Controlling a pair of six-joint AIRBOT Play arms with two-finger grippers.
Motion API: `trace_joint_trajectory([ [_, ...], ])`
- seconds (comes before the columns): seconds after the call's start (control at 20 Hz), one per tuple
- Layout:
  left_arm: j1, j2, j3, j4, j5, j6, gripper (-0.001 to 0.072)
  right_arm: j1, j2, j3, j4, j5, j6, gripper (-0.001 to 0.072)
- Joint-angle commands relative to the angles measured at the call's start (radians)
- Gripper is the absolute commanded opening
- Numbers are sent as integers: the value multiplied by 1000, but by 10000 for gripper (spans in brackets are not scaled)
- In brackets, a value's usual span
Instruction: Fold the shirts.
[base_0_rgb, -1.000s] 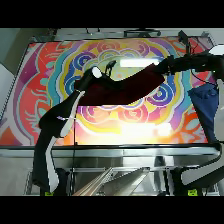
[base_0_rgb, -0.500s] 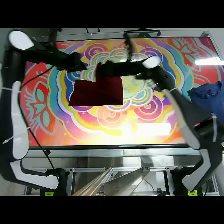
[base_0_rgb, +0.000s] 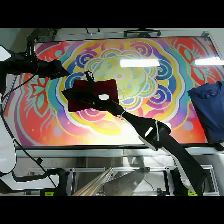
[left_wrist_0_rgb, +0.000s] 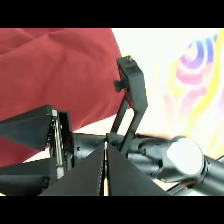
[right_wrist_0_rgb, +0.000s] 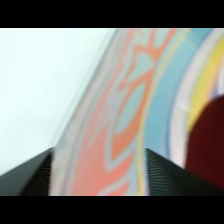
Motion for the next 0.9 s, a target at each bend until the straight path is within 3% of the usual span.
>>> trace_joint_trajectory([
  [0.0, 8, 7, 16, 2, -16, 12, 22, -71, 26, 32, -58, 212, 53, 476],
  [0.15, 8, 7, 61, 3, -67, 11, 22, -198, 130, 27, -542, 381, 533, 477],
  [0.25, 8, 7, 68, 3, -75, 11, 22, -288, 194, 27, -857, 535, 786, 485],
  [0.35, 8, 7, 64, 4, -75, 12, 22, -378, 240, 27, -1089, 678, 940, 649],
  [0.45, 8, 6, 64, 4, -68, 13, 22, -456, 247, 24, -1225, 771, 999, 649],
  [0.5, 8, 6, 64, 4, -64, 13, 22, -487, 246, 2, -1254, 787, 1020, 686],
  [0.85, 8, 6, 64, 4, -55, 19, 22, -534, 124, -53, -1217, 766, 978, 708],
])
